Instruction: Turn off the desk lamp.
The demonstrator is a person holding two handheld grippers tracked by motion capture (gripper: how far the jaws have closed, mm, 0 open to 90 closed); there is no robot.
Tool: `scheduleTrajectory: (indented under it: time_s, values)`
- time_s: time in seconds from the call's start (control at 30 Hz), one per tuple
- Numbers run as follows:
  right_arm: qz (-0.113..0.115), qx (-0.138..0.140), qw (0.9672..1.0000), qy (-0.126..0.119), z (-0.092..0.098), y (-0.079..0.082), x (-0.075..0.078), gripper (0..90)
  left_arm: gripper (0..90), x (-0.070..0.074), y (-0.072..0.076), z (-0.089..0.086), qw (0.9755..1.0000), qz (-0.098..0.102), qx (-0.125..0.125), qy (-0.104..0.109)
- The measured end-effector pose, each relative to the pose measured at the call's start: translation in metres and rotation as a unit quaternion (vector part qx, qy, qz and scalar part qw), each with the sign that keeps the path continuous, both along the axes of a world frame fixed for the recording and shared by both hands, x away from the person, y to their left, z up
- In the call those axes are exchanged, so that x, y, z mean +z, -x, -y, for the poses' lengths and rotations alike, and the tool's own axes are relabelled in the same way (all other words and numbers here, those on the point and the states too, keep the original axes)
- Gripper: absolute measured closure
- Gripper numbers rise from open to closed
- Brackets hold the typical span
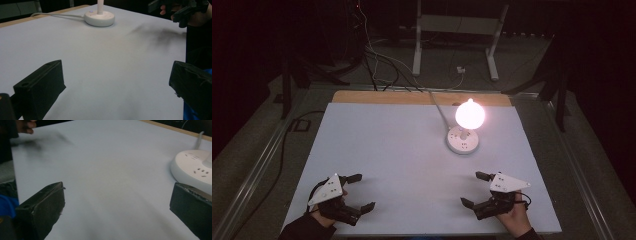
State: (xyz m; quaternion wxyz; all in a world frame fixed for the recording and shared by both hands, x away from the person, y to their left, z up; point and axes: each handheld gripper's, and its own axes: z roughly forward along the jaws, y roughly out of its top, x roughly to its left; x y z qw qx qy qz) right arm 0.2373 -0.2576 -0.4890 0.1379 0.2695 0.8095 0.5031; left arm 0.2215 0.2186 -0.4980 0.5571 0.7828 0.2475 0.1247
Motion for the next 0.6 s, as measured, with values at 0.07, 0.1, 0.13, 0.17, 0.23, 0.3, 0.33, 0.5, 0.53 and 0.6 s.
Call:
scheduleTrajectory:
  time_s: [0.07, 0.1, 0.13, 0.17, 0.23, 0.3, 0.33, 0.5, 0.53, 0.6]
  values:
    - [-0.004, 0.003, 1.0000, -0.004, -0.001, 0.000, 0.003, 0.0, 0.5, 0.000, 0.000, -0.001, 1.0000, 0.001, 0.003, -0.001]
    - [-0.001, 0.002, 1.0000, -0.005, -0.002, 0.000, 0.004, 0.0, 0.5, 0.000, 0.000, -0.001, 1.0000, 0.001, 0.003, -0.001]
    - [-0.001, 0.002, 1.0000, -0.005, -0.002, 0.000, 0.004, 0.0, 0.5, 0.000, 0.001, -0.001, 1.0000, 0.002, 0.003, -0.001]
    - [0.006, -0.001, 0.9999, -0.011, -0.002, 0.000, 0.009, 0.0, 0.5, 0.000, 0.001, -0.001, 1.0000, 0.003, 0.003, -0.001]
    - [0.010, -0.004, 0.9997, -0.020, -0.002, 0.000, 0.013, 0.0, 0.5, 0.000, 0.001, -0.001, 1.0000, 0.002, 0.003, -0.002]
    - [0.013, -0.009, 0.9997, -0.016, -0.002, -0.001, 0.016, 0.0, 0.5, 0.000, 0.001, -0.001, 1.0000, 0.000, 0.003, -0.001]
    - [0.016, -0.011, 0.9997, -0.013, -0.003, -0.002, 0.017, 0.0, 0.5, 0.000, 0.001, -0.001, 1.0000, -0.001, 0.004, -0.001]
    - [0.022, -0.016, 0.9995, -0.015, -0.003, -0.004, 0.020, 0.0, 0.5, 0.000, 0.001, -0.001, 1.0000, -0.001, 0.005, -0.001]
    - [0.015, -0.014, 0.9994, -0.028, -0.002, -0.007, 0.023, 0.0, 0.5, 0.000, 0.001, -0.001, 1.0000, -0.002, 0.005, -0.001]
    - [0.013, -0.016, 0.9992, -0.036, -0.001, -0.009, 0.025, 0.0, 0.5, 0.000, 0.001, -0.001, 1.0000, -0.002, 0.005, -0.001]
